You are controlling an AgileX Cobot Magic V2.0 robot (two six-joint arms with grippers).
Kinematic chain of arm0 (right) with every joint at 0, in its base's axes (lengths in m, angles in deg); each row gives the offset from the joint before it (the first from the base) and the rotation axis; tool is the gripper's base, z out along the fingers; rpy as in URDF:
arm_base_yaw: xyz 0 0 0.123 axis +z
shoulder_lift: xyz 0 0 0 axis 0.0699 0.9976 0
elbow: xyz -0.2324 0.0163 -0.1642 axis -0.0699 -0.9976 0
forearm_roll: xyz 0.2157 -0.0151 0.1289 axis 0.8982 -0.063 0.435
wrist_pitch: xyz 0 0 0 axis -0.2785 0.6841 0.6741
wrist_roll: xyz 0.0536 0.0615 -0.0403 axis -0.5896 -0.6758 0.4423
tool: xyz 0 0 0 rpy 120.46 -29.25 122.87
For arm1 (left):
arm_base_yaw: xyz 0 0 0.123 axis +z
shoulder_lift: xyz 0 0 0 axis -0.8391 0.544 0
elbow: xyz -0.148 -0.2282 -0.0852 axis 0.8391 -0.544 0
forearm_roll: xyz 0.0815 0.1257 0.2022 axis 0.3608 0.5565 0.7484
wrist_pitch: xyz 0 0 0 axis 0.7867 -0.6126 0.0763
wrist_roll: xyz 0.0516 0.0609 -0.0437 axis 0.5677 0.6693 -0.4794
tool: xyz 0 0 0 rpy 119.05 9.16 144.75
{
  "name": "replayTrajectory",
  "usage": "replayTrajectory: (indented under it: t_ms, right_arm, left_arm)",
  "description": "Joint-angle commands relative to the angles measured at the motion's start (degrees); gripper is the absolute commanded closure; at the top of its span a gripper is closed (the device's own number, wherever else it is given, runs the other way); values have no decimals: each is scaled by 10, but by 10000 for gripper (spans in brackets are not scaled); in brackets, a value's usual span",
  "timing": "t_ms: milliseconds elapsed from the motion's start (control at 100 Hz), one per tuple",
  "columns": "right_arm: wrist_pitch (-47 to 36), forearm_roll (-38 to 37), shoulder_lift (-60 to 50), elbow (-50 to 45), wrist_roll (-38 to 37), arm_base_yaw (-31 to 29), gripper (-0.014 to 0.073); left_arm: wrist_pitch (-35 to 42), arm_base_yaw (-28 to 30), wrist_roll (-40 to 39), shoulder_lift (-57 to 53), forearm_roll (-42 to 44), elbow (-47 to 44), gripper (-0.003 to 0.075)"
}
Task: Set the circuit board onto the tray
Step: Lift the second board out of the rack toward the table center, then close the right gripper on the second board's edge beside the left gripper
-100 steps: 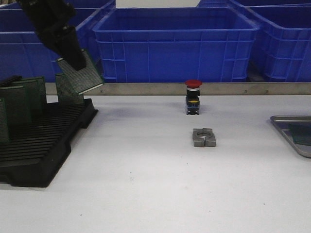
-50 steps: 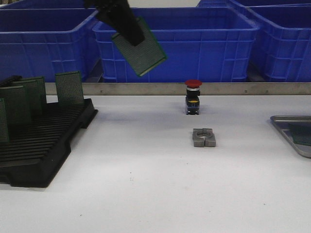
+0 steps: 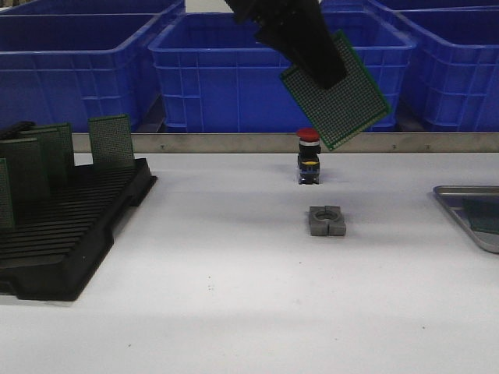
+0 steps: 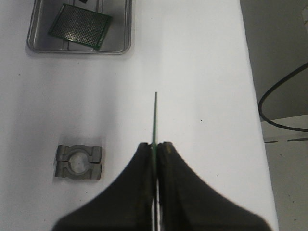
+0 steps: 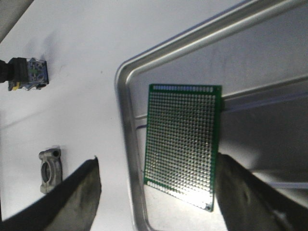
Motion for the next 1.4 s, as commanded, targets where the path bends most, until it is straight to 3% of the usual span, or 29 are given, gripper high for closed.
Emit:
replayTrajectory:
  t_ms: [0,380,760,1140,1390]
  right_arm:
    - [60,16,-31,24,20,3,75]
    - [284,16,-34,113,150,85,75]
    - [284,-16,-116,114,273,131,75]
    - [284,-45,-172,114,339,178,75]
    - [284,-57,-172,114,343,216,75]
  left_arm:
    - [-23,-4,-7,-32,-33,16,739]
    - [-23,-4,-7,-32,-33,16,739]
    - [-23,-4,-7,-32,-33,16,739]
    - [-23,-4,-7,-32,-33,16,739]
    - [-23,-4,-7,-32,-33,16,739]
